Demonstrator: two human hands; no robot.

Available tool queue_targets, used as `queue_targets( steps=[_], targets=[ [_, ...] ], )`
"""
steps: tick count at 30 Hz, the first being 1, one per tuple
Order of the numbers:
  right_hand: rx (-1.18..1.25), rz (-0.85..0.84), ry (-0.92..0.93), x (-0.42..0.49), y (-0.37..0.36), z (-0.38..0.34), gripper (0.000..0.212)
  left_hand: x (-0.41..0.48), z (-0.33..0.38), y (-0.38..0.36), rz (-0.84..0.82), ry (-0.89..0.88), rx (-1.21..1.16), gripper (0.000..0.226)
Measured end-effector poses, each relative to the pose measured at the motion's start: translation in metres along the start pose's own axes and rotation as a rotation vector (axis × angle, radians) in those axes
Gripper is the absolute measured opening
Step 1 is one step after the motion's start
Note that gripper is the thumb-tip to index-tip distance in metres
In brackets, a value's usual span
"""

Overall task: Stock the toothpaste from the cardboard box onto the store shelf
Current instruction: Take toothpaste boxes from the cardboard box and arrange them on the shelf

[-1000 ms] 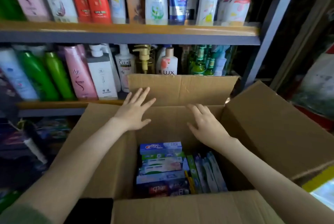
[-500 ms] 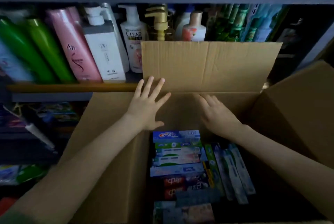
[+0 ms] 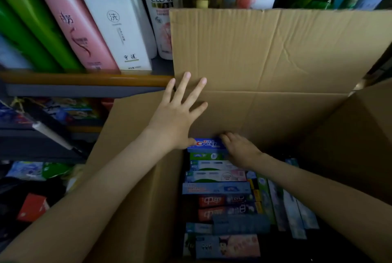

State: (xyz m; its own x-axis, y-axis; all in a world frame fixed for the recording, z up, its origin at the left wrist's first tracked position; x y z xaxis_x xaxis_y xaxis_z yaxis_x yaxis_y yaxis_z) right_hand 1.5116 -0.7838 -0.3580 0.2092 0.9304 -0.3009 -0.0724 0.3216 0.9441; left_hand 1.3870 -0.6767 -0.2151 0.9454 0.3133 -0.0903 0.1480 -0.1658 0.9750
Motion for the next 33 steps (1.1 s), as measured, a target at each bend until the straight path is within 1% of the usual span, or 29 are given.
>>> queue_targets(
  steps=[2, 4, 9, 12, 13, 15, 18, 20, 22, 24, 26, 28, 31, 33],
  targets=[
    [0.012, -0.046, -0.007, 0.005, -0.015, -0.001, 0.071, 0.0, 0.0, -0.001, -0.005, 0.0, -0.005, 0.095],
    [-0.035, -0.058, -0.021, 0.01, -0.026, -0.002, 0.072, 0.0, 0.0, 0.0, 0.0, -0.004, -0.013, 0.094],
    [-0.112, -0.089, -0.053, 0.018, -0.033, -0.002, 0.054, -0.001, 0.0, -0.001, 0.009, -0.004, -0.005, 0.091],
    [0.008, -0.129, -0.025, 0.012, -0.032, -0.001, 0.052, -0.001, -0.001, -0.001, -0.009, -0.012, -0.028, 0.088],
    [0.065, -0.117, -0.016, 0.008, -0.026, 0.0, 0.053, -0.001, -0.001, 0.0, -0.019, -0.014, -0.039, 0.087],
    [0.164, -0.038, -0.002, -0.001, -0.008, 0.004, 0.057, -0.002, -0.001, 0.002, -0.038, -0.016, -0.058, 0.085],
    [0.286, 0.144, 0.013, -0.016, 0.031, 0.012, 0.059, -0.002, 0.0, 0.005, -0.066, -0.011, -0.069, 0.087],
    [0.325, 0.263, 0.026, -0.026, 0.055, 0.017, 0.058, -0.003, 0.001, 0.007, -0.076, -0.009, -0.078, 0.086],
    [0.369, 0.345, 0.01, -0.037, 0.072, 0.02, 0.056, -0.003, 0.001, 0.008, -0.087, -0.009, -0.091, 0.081],
    [0.388, 0.415, 0.01, -0.045, 0.08, 0.022, 0.053, -0.003, 0.001, 0.009, -0.071, -0.013, -0.106, 0.067],
    [0.392, 0.44, 0.021, -0.051, 0.082, 0.022, 0.051, -0.003, 0.001, 0.009, -0.032, -0.027, -0.122, 0.05],
    [0.427, 0.433, 0.018, -0.054, 0.079, 0.022, 0.051, -0.003, 0.002, 0.009, 0.006, -0.05, -0.143, 0.037],
    [0.455, 0.397, 0.005, -0.056, 0.071, 0.021, 0.052, -0.003, 0.002, 0.01, 0.106, -0.112, -0.177, 0.031],
    [0.391, 0.374, 0.027, -0.055, 0.067, 0.018, 0.055, -0.003, 0.0, 0.008, 0.14, -0.127, -0.179, 0.03]
  ],
)
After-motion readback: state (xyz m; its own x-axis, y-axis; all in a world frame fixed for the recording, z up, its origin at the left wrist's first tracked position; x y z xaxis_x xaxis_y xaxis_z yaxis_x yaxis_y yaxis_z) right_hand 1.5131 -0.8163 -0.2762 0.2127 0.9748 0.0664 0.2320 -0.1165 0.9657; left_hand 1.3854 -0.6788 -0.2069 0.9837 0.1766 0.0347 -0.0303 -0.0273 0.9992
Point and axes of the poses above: each hand's wrist, its own x-axis towards the middle knuckle, its own y-axis out of the back of the hand, z = x × y, the point moved 5 cm from there along x, towards the middle knuckle, and after that the axes turned 14 degrees about -x, right-handed, at the moved point
